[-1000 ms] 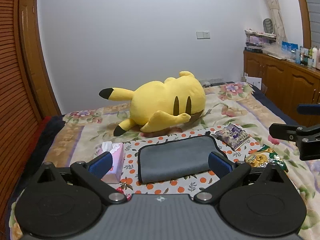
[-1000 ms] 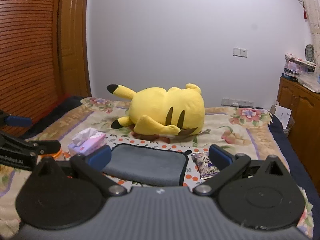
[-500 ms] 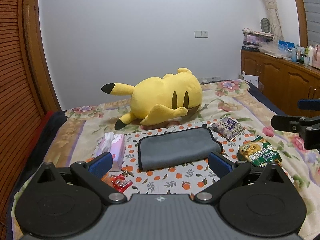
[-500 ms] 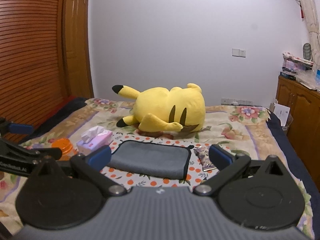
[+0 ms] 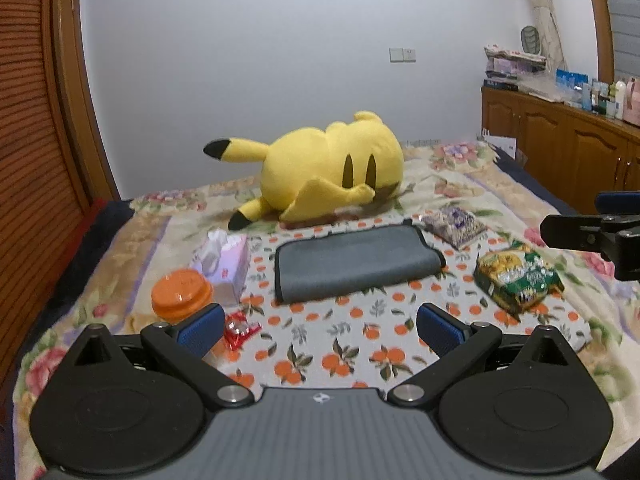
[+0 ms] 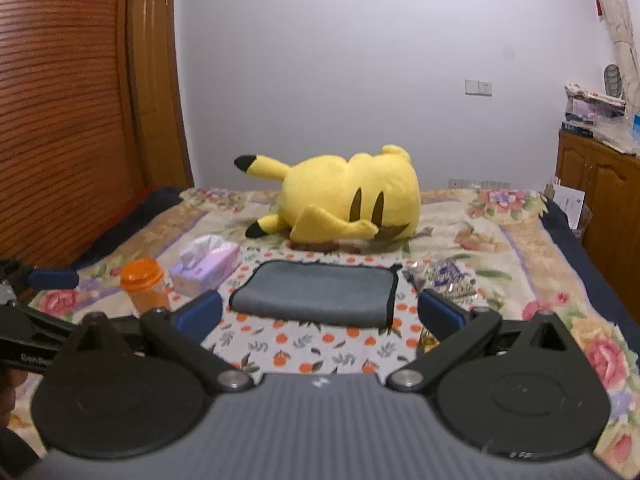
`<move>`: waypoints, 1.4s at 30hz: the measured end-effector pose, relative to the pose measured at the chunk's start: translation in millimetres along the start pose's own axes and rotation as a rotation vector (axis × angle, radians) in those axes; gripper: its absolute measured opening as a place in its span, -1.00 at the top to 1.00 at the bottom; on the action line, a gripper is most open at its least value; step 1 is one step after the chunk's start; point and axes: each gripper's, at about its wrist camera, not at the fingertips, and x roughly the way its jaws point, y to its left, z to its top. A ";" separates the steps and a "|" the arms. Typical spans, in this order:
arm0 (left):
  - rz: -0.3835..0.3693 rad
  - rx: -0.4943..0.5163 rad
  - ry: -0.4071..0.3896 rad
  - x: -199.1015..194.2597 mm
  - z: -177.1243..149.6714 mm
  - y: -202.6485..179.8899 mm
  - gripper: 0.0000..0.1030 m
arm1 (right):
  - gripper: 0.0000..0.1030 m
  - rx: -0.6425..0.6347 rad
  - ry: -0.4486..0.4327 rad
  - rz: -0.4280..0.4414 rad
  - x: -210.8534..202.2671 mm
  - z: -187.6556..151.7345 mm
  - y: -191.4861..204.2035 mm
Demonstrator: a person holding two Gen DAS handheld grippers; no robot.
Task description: Fold towel
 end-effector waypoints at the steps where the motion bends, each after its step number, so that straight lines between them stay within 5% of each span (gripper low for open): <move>1: -0.003 -0.004 0.008 1.5 -4.2 -0.3 -1.00 | -1.00 -0.004 0.004 -0.002 0.9 -4.2 1.0; 14: -0.023 -0.050 0.107 22.5 -55.0 -4.2 -1.00 | -1.00 0.032 0.085 -0.034 7.0 -67.1 -2.5; 25: -0.028 -0.070 0.156 37.3 -77.6 -8.0 -1.00 | -1.00 0.023 0.117 -0.040 14.2 -83.2 0.8; 42: 0.003 -0.054 0.103 38.0 -87.4 -10.3 -1.00 | -1.00 0.028 0.132 -0.070 23.2 -93.2 1.2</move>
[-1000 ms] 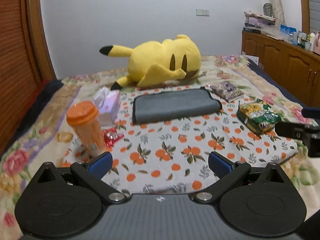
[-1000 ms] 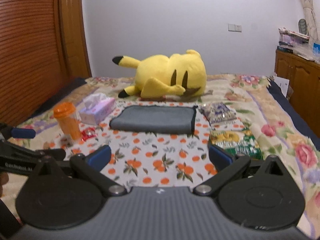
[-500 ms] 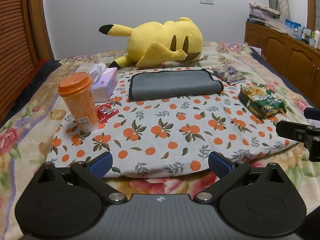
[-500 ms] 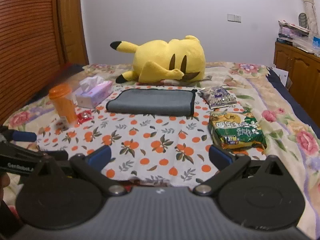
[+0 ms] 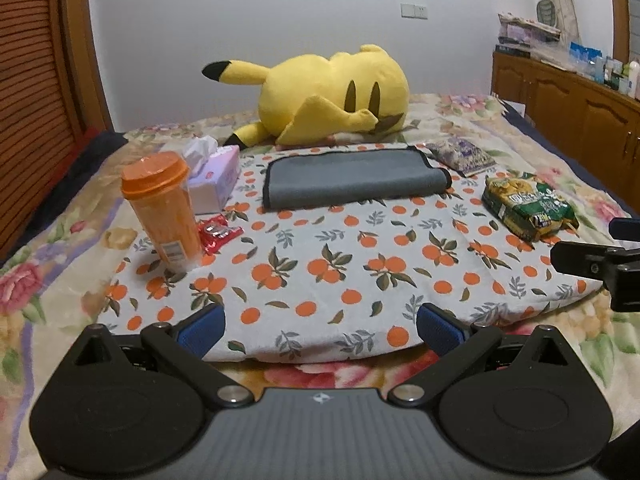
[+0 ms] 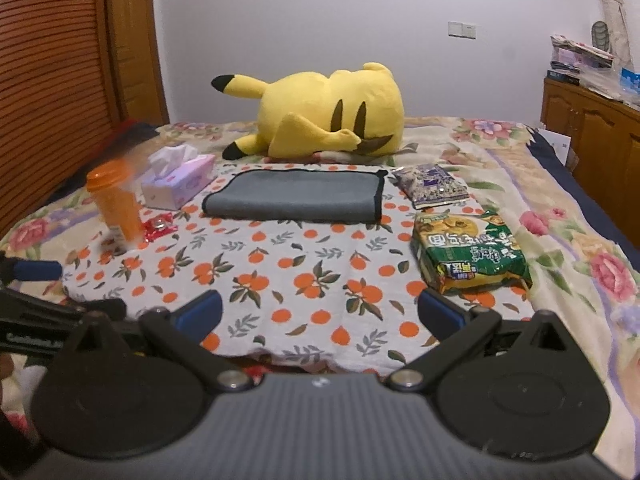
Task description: Fold towel
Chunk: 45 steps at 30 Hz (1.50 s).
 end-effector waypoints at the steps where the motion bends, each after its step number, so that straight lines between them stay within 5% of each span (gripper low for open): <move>1: 0.004 0.000 -0.010 -2.2 0.1 0.4 -1.00 | -1.00 0.001 -0.005 -0.003 -0.8 -0.2 -0.4; 12: 0.027 -0.048 -0.139 -26.5 5.1 11.0 -1.00 | -1.00 -0.001 -0.116 -0.024 -18.4 1.6 -2.1; 45: 0.041 -0.066 -0.277 -46.8 8.0 17.3 -1.00 | -1.00 0.028 -0.251 -0.046 -33.8 2.7 -8.7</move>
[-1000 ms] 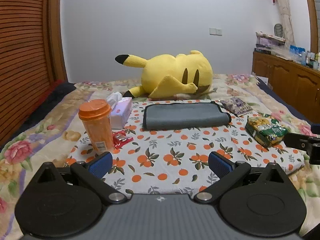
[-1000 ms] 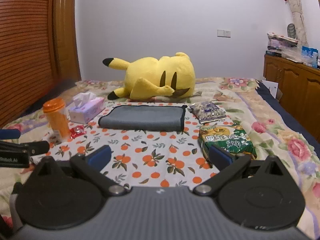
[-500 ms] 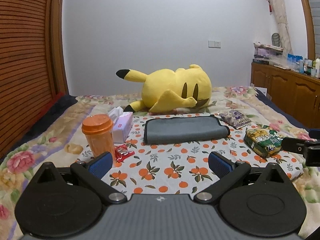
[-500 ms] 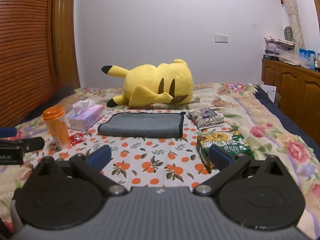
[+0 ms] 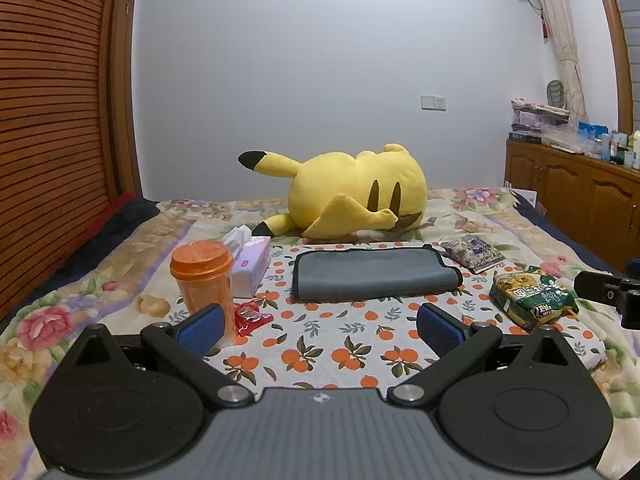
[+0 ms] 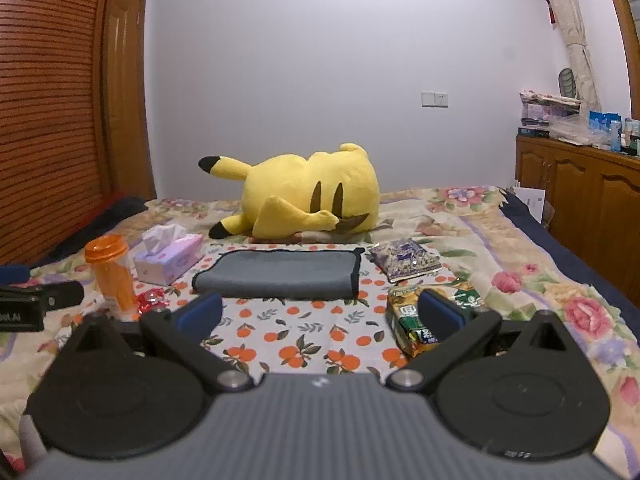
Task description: Fold towel
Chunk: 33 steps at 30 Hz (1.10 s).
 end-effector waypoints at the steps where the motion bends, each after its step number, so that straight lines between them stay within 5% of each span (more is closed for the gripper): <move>1: 0.001 0.000 0.000 0.0 0.1 0.0 -1.00 | -1.00 -0.001 0.000 -0.001 0.1 0.1 -0.1; 33: 0.005 0.023 0.009 0.8 -1.6 -2.2 -1.00 | -1.00 0.000 0.001 0.001 0.7 0.3 -0.2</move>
